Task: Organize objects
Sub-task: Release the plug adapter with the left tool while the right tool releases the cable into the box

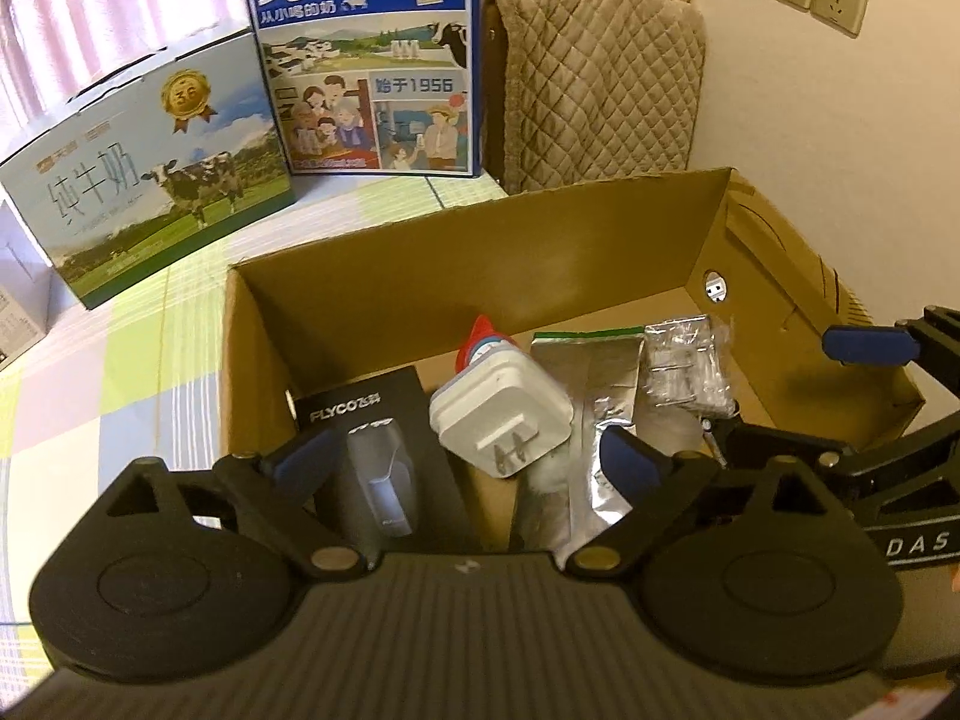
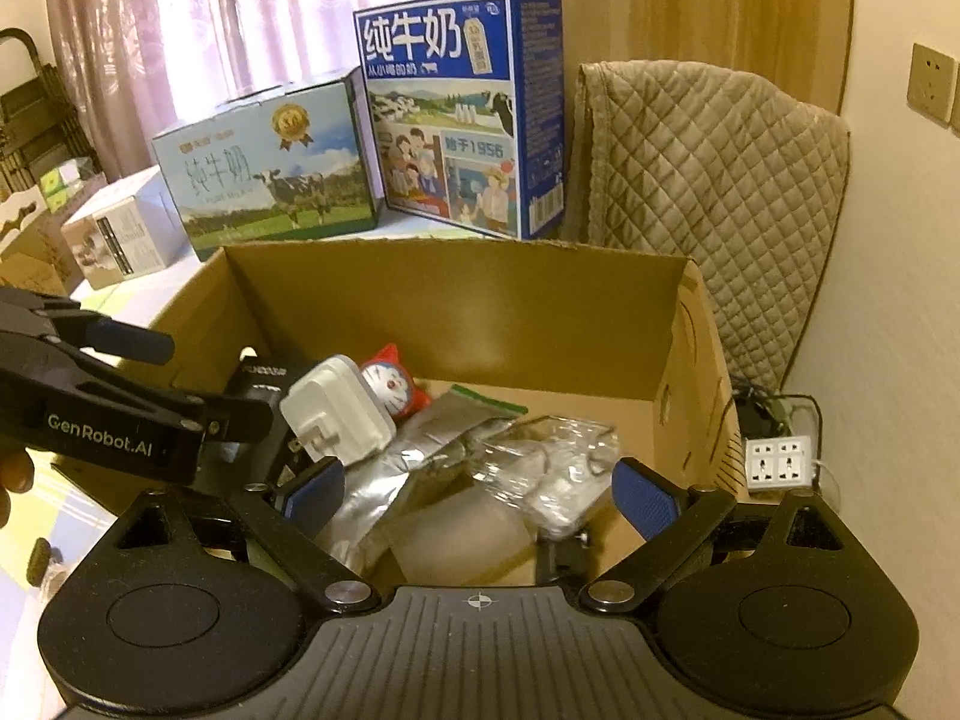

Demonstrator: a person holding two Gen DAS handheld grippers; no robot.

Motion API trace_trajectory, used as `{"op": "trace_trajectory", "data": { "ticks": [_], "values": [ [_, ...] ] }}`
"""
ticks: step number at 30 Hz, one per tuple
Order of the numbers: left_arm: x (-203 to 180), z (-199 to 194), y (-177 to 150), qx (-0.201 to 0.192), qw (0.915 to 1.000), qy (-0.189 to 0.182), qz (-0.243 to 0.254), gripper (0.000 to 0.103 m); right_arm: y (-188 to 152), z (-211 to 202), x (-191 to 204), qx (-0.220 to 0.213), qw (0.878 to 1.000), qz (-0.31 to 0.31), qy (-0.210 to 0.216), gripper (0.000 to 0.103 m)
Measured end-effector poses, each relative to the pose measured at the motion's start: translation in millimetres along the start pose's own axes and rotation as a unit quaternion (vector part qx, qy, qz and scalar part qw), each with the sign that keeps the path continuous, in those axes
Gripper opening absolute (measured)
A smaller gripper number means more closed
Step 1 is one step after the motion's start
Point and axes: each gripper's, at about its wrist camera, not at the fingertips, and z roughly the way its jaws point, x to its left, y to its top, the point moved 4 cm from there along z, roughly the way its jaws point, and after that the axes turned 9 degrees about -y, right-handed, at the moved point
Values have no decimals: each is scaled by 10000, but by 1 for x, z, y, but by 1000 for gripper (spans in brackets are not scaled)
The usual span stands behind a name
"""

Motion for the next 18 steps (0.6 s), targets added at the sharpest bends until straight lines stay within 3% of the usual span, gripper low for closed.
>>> {"op": "trace_trajectory", "data": {
  "ticks": [18],
  "values": [
    [-2, -39, -24, -35, 9991, 239, -336, 96, -11, -18, -1, 7, 9998, 160, 151, 93]
  ]
}}
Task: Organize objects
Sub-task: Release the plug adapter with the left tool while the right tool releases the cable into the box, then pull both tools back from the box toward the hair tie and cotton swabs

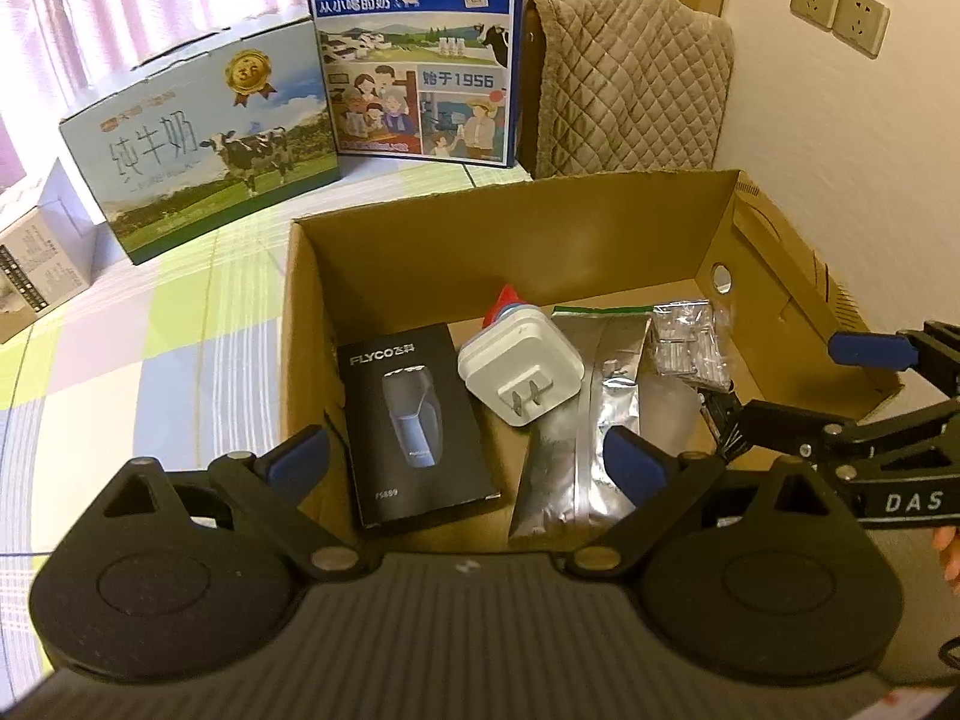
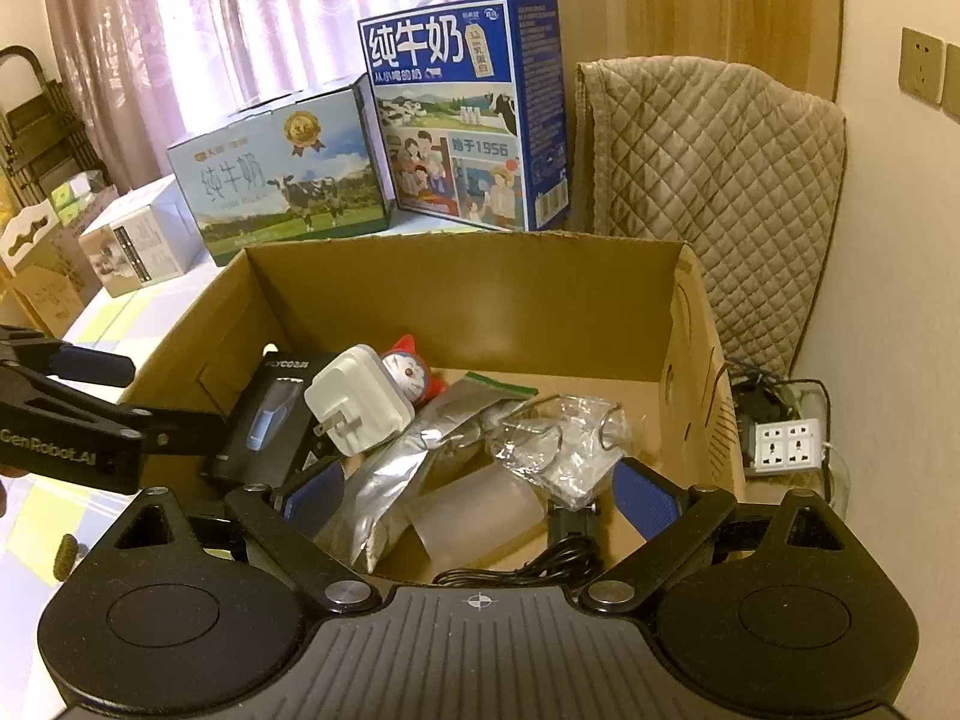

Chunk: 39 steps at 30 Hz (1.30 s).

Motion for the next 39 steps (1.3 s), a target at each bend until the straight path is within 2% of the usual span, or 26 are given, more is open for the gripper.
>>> {"op": "trace_trajectory", "data": {
  "ticks": [10, 17, 28, 39],
  "values": [
    [-5, -31, -15, -171, 9998, -21, -21, 96, -4, -23, 10, -177, 9998, 50, 10, 93],
    [6, -54, -33, -284, 9994, -162, -69, 96, -11, -49, 31, -314, 9994, 9, -109, 93],
    [47, -103, -78, -373, 9988, -293, -112, 96, -33, -87, 97, -408, 9991, -33, -142, 93],
    [110, -135, -145, -131, 9989, -151, -419, 96, -79, -86, 175, 72, 9997, -65, 209, 93]
  ]
}}
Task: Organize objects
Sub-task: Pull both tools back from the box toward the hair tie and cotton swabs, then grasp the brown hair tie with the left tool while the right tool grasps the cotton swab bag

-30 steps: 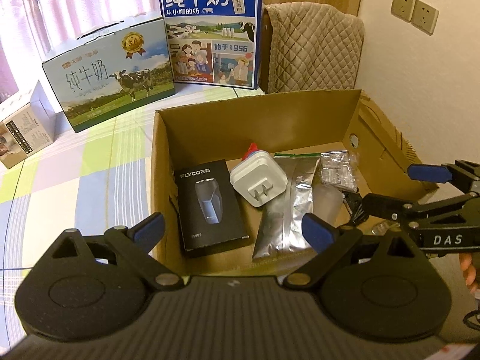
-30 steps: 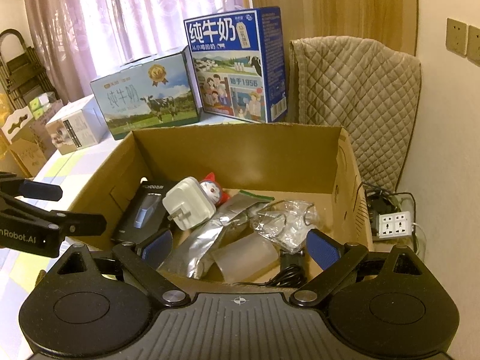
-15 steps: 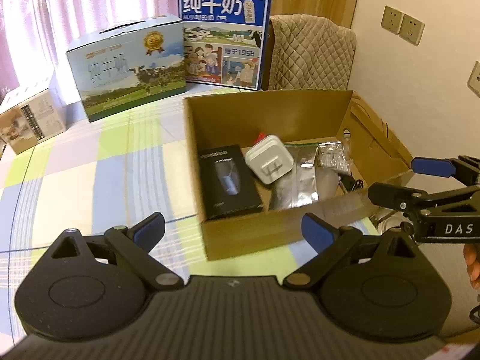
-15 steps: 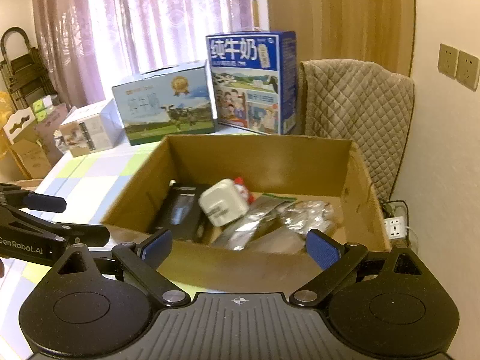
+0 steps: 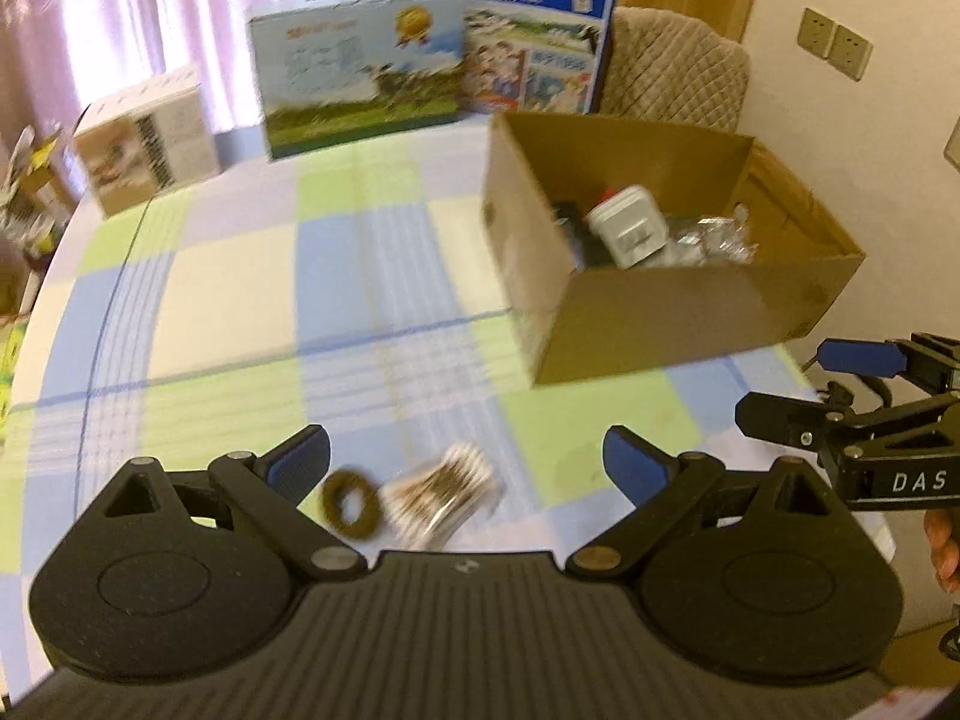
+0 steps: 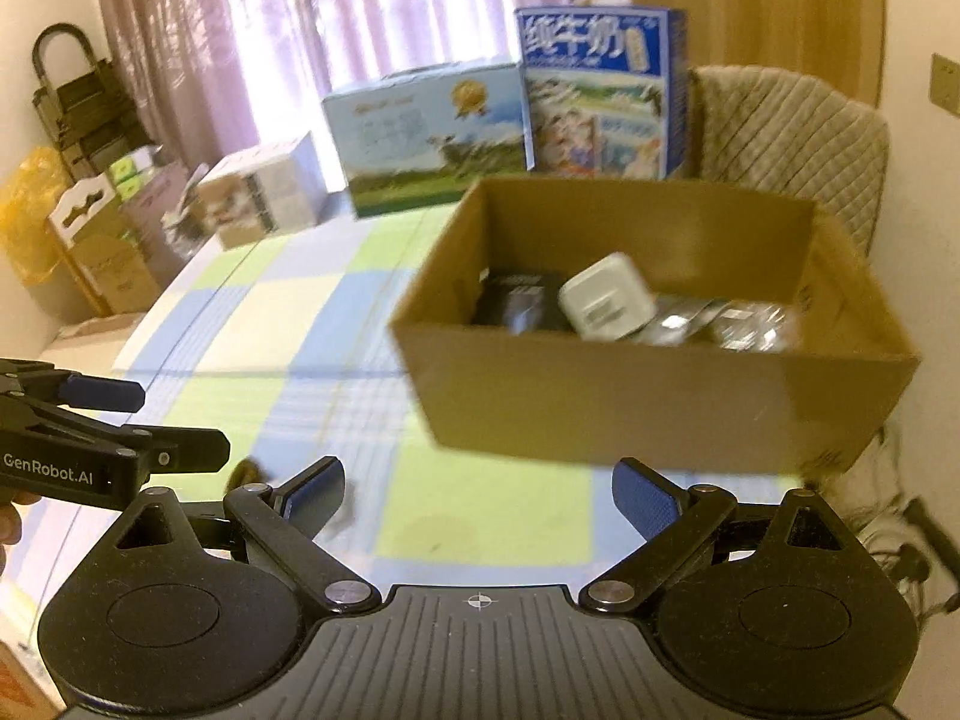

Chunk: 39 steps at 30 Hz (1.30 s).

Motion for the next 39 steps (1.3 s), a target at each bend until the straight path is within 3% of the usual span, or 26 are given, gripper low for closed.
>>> {"op": "trace_trajectory", "data": {
  "ticks": [15, 24, 39],
  "values": [
    [72, -14, -58, 350, 9969, 405, -574, 96, -31, 44, 82, 523, 9959, -449, 589, 93],
    [98, 3, -70, 613, 9936, 570, -756, 96, -40, 80, 115, 722, 9902, -938, 740, 93],
    [126, 34, -76, 936, 9883, 741, -951, 95, -42, 134, 134, 809, 9825, -1430, 874, 93]
  ]
}}
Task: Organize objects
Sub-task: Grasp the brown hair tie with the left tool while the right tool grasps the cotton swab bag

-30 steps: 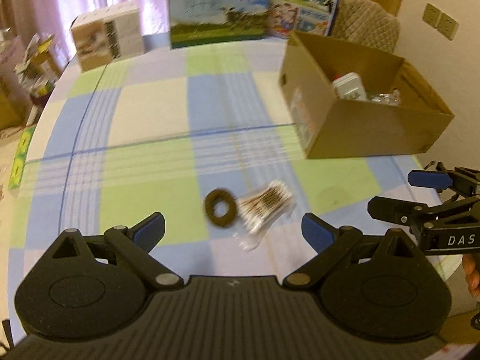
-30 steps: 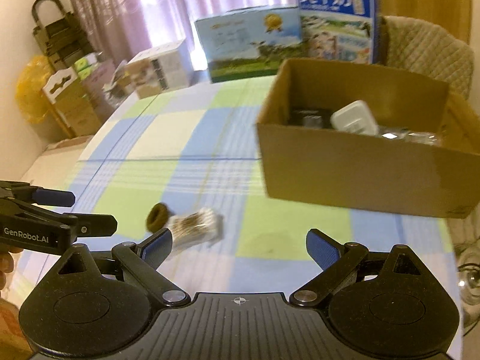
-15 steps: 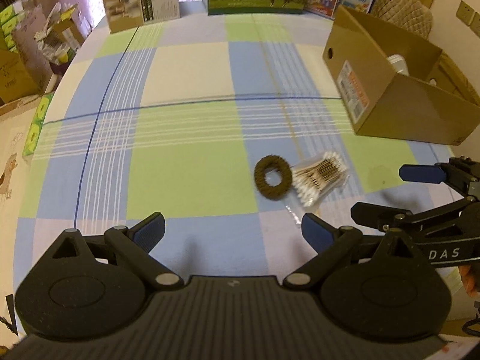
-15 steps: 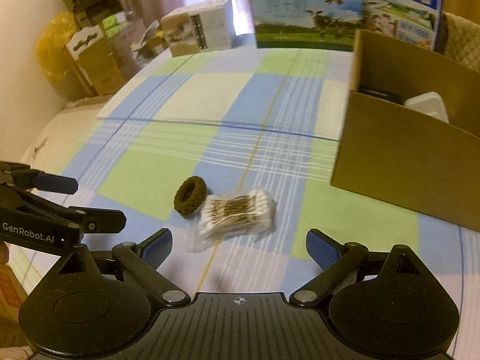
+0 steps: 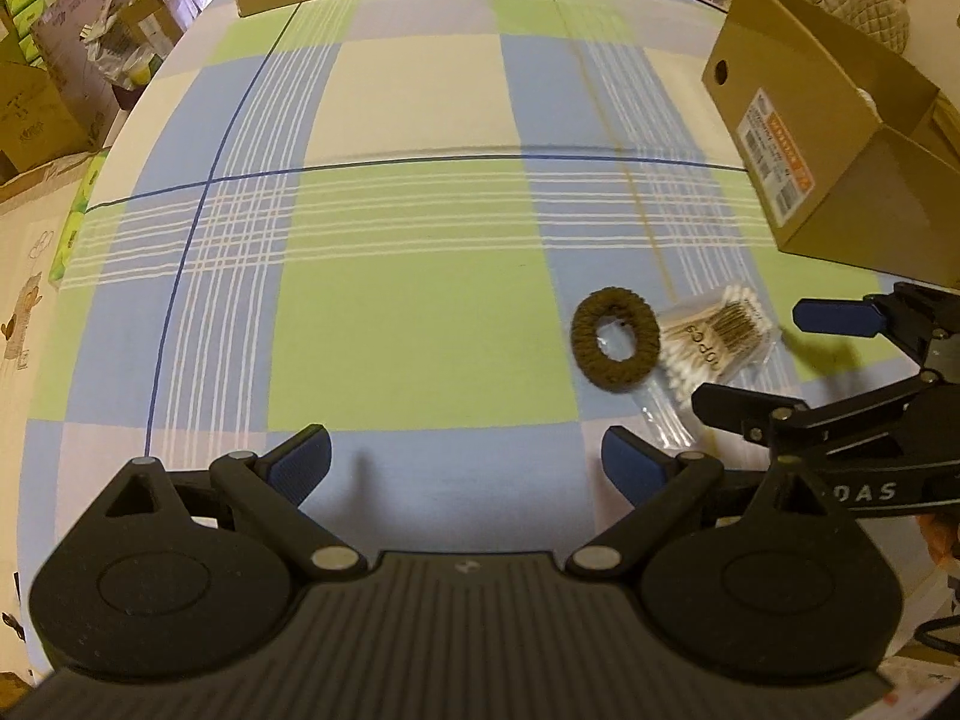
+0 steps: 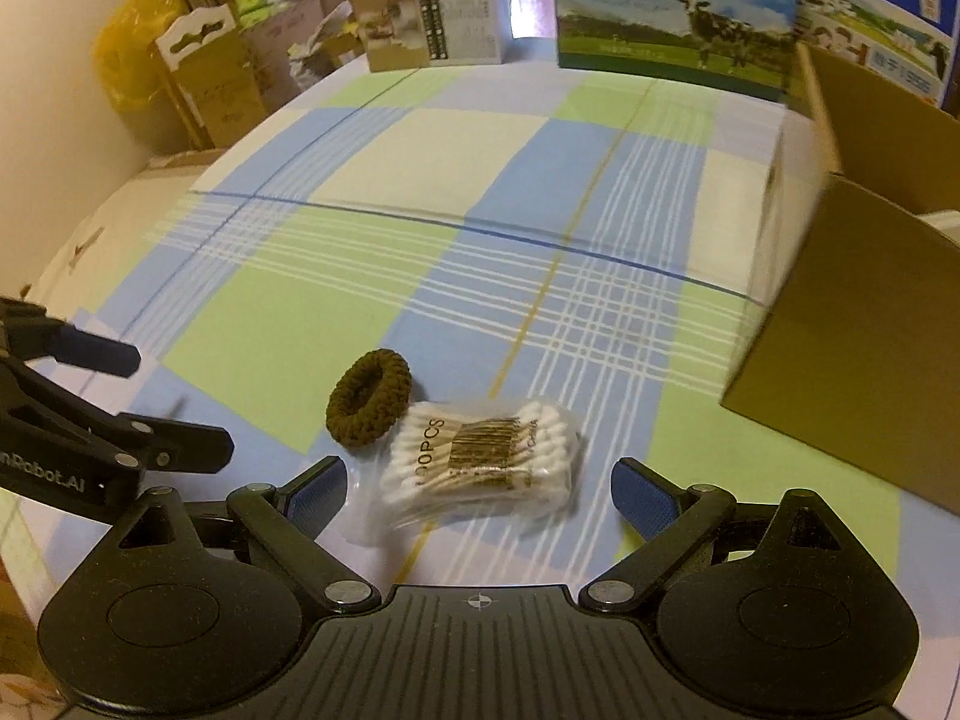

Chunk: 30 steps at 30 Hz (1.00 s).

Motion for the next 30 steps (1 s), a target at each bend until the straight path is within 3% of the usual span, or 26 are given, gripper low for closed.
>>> {"op": "trace_trajectory", "data": {
  "ticks": [7, 10, 21, 30],
  "values": [
    [-1, 9, 6, 63, 10000, -29, 39, 95, -2, 15, 3, 9, 9995, -309, -13, 70],
    [-8, 14, 9, 63, 9998, -107, 133, 95, -3, 13, 0, -17, 9994, -348, 5, 66],
    [-44, 39, 26, 66, 9961, -488, 738, 87, -12, 2, -46, 177, 9990, 168, -361, 65],
    [-58, 65, 36, 172, 9934, -461, 1041, 61, -28, -17, -95, 257, 9933, 815, -772, 65]
  ]
}}
